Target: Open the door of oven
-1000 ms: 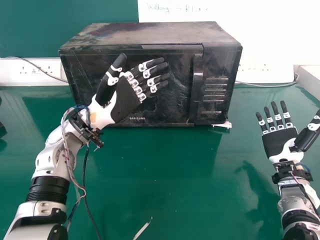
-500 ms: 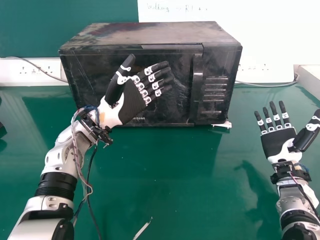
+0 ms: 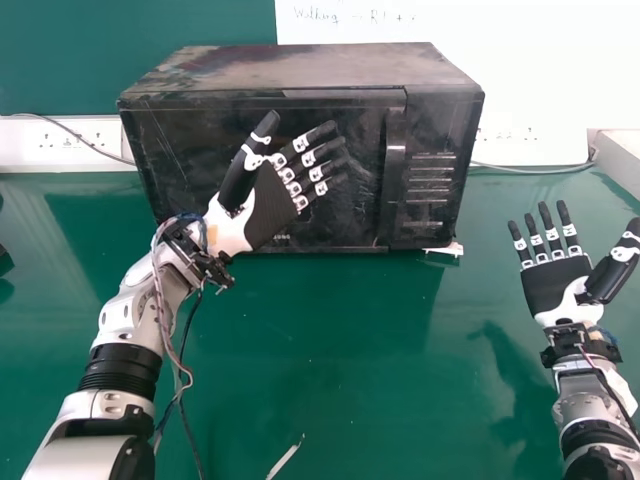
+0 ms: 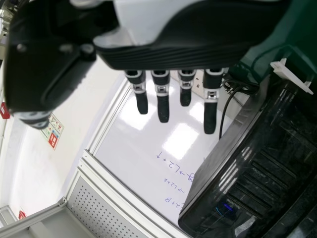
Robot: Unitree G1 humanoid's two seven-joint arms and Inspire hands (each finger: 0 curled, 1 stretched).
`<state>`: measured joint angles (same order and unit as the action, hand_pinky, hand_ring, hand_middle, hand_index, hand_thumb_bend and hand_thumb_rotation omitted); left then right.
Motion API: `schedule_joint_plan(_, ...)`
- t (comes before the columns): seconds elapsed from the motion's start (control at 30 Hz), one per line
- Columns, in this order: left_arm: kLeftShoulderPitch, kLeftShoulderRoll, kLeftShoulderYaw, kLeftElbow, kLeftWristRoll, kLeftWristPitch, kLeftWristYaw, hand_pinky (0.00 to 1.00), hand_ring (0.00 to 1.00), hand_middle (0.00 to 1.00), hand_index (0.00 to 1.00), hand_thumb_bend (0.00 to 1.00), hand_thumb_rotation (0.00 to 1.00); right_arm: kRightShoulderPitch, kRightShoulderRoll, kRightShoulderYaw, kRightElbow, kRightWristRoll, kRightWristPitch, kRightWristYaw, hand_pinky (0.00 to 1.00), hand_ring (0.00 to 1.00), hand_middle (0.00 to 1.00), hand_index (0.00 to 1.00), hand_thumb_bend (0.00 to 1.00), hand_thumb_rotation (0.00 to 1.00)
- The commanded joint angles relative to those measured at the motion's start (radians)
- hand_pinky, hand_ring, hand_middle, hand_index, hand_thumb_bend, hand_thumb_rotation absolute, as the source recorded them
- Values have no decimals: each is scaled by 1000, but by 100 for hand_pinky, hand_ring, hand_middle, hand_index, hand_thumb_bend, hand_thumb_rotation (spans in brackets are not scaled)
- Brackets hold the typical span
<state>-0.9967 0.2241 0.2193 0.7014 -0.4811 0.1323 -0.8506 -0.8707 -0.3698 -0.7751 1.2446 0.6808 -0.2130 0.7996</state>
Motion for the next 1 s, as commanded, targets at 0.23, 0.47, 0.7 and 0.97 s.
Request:
schedule_joint_plan(0.23,-9,-17,-10,-7,10,29,13,69,91,94,99,90,91,2,3,2,-2,2,-6,-1,79,100,100,100,100,81)
schedule_joint_plan(0.47,-9,-25,-29,-15,34,32,29,70,92,95,99,90,91,3,4,3,-4,2,-10,3,80,100,100,100,100,81)
schedule_joint_plan(0.7,-28,-33,-38,10,73,8,79,68,93,96,98,88,93,3,6,2,-6,4,-8,6,82,100,100,100,100,81)
schedule_joint_plan(0.97,-64,-35,-62,98,146,-70,108,72,96,98,97,88,96,4,5,3,-5,5,-4,7,81,100,100,100,100,81)
